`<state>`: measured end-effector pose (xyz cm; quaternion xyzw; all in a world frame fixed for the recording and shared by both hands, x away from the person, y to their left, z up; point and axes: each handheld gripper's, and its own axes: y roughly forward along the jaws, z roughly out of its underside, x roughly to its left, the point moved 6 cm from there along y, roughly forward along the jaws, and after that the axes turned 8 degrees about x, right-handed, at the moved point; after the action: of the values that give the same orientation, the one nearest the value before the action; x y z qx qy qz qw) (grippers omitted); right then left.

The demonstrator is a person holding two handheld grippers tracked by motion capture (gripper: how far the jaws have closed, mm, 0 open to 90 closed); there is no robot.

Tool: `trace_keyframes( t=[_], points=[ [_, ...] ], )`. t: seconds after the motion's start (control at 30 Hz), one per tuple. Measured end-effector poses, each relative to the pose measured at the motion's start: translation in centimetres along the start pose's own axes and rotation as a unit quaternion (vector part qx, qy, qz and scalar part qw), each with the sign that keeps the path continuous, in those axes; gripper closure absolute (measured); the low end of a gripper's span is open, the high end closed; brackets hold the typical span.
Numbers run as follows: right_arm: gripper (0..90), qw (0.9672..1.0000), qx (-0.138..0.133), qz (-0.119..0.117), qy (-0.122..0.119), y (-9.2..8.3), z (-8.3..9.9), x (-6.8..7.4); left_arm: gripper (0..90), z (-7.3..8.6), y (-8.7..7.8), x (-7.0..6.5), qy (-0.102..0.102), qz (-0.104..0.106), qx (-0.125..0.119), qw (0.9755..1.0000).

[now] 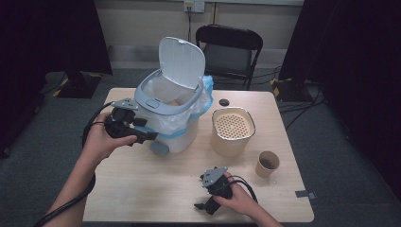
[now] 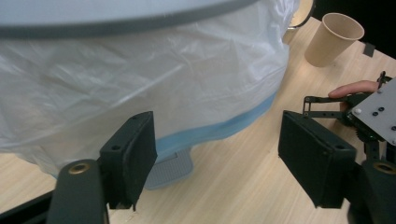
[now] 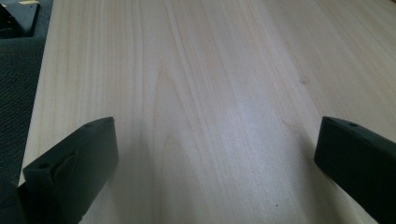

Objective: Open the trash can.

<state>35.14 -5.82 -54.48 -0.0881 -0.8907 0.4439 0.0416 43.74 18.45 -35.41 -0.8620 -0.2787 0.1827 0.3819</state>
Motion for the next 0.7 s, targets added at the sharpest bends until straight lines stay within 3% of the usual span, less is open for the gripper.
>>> trace_keyframes(
  t=[0.1,0.17,0.7],
  points=[
    [0.0,1.0,0.0,0.0,0.0,0.0,0.0,0.0,24.1,0.3,0.3,-0.1,-0.012,0.009,-0.008,0.9999],
    [0.0,1.0,0.0,0.0,0.001,0.0,0.0,0.0,21.4,0.6,0.4,-0.2,0.001,0.009,-0.009,0.9999],
    [0.0,1.0,-0.001,-0.003,0.004,0.0,0.0,0.0,19.0,3.7,3.3,-1.2,-0.001,0.029,-0.008,0.9995]
  ],
)
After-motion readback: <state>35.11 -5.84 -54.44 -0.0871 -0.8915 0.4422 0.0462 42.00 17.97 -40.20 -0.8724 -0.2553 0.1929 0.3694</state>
